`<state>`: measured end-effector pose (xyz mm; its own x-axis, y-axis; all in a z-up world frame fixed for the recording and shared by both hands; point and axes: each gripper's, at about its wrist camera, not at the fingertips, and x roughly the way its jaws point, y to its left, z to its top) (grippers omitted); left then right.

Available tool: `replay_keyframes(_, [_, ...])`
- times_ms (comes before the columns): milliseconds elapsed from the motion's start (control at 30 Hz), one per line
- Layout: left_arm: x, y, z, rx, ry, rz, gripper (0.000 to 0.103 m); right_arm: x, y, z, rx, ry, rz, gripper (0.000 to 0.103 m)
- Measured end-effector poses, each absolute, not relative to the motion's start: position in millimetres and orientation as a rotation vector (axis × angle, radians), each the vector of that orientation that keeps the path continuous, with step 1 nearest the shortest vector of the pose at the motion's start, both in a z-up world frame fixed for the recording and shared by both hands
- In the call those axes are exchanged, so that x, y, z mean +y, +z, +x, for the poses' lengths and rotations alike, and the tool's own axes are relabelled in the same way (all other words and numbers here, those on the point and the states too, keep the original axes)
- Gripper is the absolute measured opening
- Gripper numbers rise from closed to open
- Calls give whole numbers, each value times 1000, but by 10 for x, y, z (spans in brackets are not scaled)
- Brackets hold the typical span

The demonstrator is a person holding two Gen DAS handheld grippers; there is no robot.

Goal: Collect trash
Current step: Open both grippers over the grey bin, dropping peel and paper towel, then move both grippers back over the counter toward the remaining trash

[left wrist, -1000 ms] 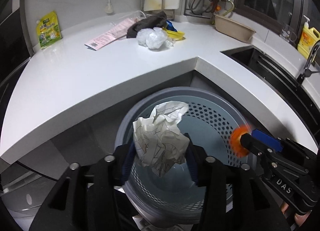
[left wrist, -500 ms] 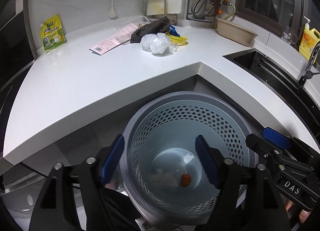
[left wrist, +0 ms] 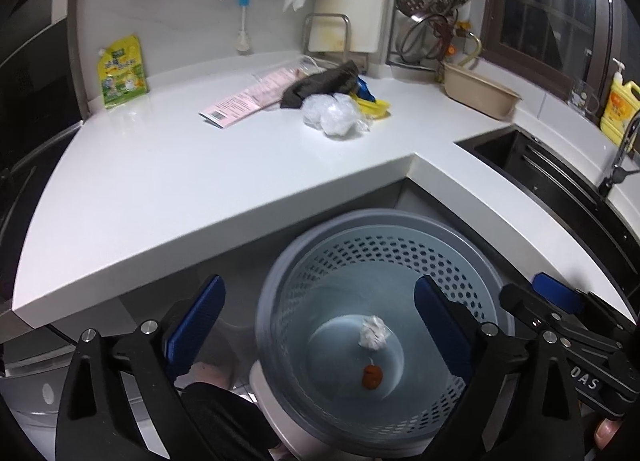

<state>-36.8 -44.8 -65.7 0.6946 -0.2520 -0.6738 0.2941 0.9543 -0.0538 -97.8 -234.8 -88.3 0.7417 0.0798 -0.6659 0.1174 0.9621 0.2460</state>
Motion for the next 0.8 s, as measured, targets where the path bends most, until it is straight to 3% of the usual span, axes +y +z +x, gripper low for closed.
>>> replay_keyframes(800, [-154,-172,-60,564,-217,35,97,-2378,-685,-520,674,-16,263,71])
